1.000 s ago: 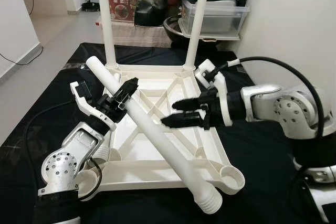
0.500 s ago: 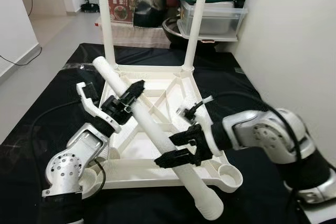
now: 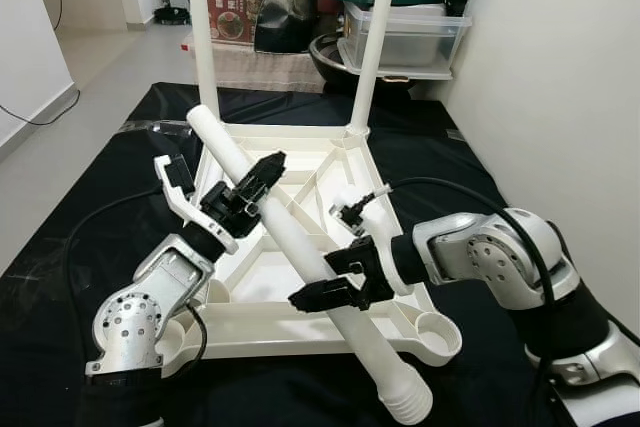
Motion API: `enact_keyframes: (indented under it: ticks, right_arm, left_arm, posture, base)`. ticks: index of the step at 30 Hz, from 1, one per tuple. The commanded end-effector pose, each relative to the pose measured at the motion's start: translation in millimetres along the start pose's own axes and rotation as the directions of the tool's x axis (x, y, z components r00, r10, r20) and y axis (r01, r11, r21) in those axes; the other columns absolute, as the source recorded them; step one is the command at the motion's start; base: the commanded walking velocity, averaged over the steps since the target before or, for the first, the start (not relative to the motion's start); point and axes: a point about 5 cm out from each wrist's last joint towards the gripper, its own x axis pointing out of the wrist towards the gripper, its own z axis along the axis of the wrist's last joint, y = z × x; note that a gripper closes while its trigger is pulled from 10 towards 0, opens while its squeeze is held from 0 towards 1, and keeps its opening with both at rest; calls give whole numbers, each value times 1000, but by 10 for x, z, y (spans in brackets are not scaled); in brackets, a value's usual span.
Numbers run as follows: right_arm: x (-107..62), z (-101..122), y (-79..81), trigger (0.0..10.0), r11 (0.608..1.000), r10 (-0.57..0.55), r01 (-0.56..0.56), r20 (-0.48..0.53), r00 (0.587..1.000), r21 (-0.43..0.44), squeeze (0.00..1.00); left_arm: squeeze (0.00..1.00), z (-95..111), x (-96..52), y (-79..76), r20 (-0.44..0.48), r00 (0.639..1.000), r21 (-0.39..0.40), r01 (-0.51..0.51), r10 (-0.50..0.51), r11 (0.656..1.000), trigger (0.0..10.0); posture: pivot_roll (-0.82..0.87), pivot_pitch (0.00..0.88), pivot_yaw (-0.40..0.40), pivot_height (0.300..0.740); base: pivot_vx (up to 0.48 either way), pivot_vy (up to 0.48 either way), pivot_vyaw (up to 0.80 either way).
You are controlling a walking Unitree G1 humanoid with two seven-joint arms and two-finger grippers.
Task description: Building children table
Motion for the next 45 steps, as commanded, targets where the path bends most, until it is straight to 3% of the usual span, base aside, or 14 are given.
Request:
enact_keyframes:
  ticks: [1,2,8,17,20,21,29,35,38,45]
  right_arm:
    - [68,-47,17,2588,1000,15,-15,-21,1000,1,0]
    - [90,-51,25,0,1000,20,-20,-25,999,1,0]
    - [176,-115,106,0,998,64,-64,-51,997,-2,0]
    - [216,-160,89,0,998,59,-58,-36,998,18,0]
    - [193,-135,71,0,998,55,-55,-8,998,27,0]
    - [176,-124,61,0,998,51,-51,2,999,31,0]
    - [-8,-86,-7,0,998,22,-25,54,998,60,0]
    - [-283,-132,-91,0,995,-26,18,86,996,102,0]
    - [-353,-125,-111,0,994,-41,30,96,995,106,0]
    - [-770,19,-238,0,984,-138,113,194,971,139,0]
  left_arm:
    - [0,-38,14,-12,-18,1000,-1,12,-12,1000,10000]
    - [0,-44,17,-13,-20,1000,-2,14,-14,1000,10000]
    - [0,-75,22,-22,-25,1000,-6,18,-18,1000,10000]
    - [0,-85,24,-22,-25,1000,-12,16,-16,1000,10000]
    - [0,-87,28,-7,-34,999,44,-3,4,999,10000]
    - [1000,-83,29,-4,-33,999,62,-5,7,998,10000]
    - [1000,-25,-30,-101,-8,996,31,90,-89,995,10000]
    - [1000,74,-120,-263,39,968,-79,250,-248,965,10000]
    - [1000,82,-127,-272,43,965,-83,263,-260,961,10000]
    - [1000,64,-147,-255,36,968,-78,250,-248,965,10000]
  posture:
    - [66,0,-112,740]
    - [66,0,-112,740]
    - [67,0,-117,740]
    - [68,0,-113,740]
    - [70,0,-112,740]
    - [70,0,-111,740]
    - [67,0,-106,740]
    - [60,0,-102,740]
    - [57,0,-100,740]
    - [56,0,-101,740]
  base:
    - [0,0,0]
    - [0,0,0]
    - [0,0,0]
    - [0,0,0]
    - [0,0,0]
    - [0,0,0]
    - [0,0,0]
    - [0,0,0]
    - [0,0,0]
    - [0,0,0]
